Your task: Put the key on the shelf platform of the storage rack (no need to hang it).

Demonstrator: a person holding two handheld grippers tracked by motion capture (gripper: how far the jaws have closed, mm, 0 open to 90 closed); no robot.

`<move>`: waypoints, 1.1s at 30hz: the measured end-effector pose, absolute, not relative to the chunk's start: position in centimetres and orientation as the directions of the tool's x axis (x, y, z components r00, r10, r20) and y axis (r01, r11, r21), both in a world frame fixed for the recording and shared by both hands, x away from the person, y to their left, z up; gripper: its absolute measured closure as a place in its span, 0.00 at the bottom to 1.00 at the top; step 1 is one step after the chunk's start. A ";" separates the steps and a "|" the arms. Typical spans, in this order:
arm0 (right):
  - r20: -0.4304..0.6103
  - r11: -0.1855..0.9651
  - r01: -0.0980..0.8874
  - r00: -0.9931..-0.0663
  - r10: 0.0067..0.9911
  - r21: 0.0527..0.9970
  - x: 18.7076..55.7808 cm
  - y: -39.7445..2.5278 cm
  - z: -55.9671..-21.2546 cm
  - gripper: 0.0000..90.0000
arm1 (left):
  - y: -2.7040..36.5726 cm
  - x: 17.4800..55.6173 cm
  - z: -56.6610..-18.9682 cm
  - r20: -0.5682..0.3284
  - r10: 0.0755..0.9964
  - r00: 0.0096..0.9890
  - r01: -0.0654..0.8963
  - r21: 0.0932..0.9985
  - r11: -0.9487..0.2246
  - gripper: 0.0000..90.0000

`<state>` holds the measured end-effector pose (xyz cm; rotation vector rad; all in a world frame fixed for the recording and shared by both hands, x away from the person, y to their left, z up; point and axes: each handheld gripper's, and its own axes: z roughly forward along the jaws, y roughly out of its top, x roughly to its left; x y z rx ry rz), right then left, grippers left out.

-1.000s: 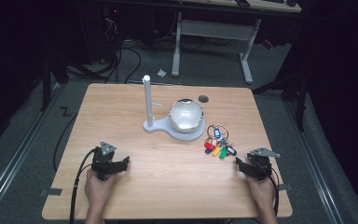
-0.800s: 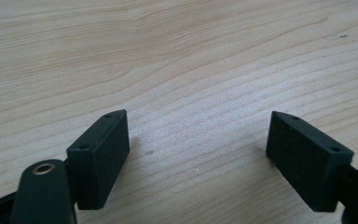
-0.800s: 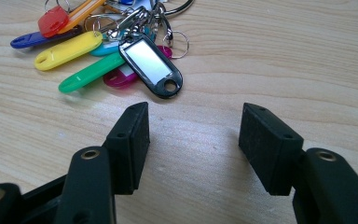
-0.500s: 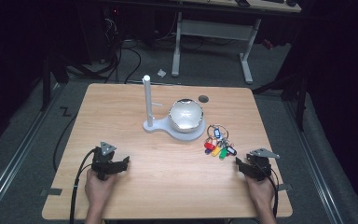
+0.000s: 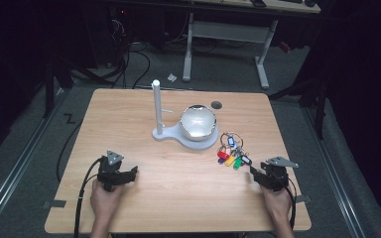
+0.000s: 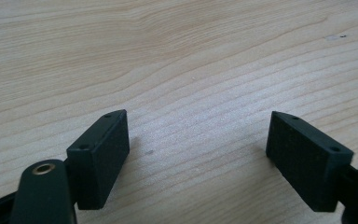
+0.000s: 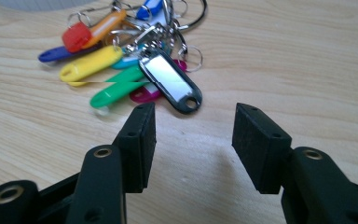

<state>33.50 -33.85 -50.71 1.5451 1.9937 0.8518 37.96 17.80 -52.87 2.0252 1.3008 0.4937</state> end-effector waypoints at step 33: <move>0.057 0.244 0.640 -0.412 0.909 0.728 38.5 -30.3 -47.8 0.72 | 17.8 38.0 -52.9 -0.041 0.902 0.430 0.647 0.710 -0.276 0.24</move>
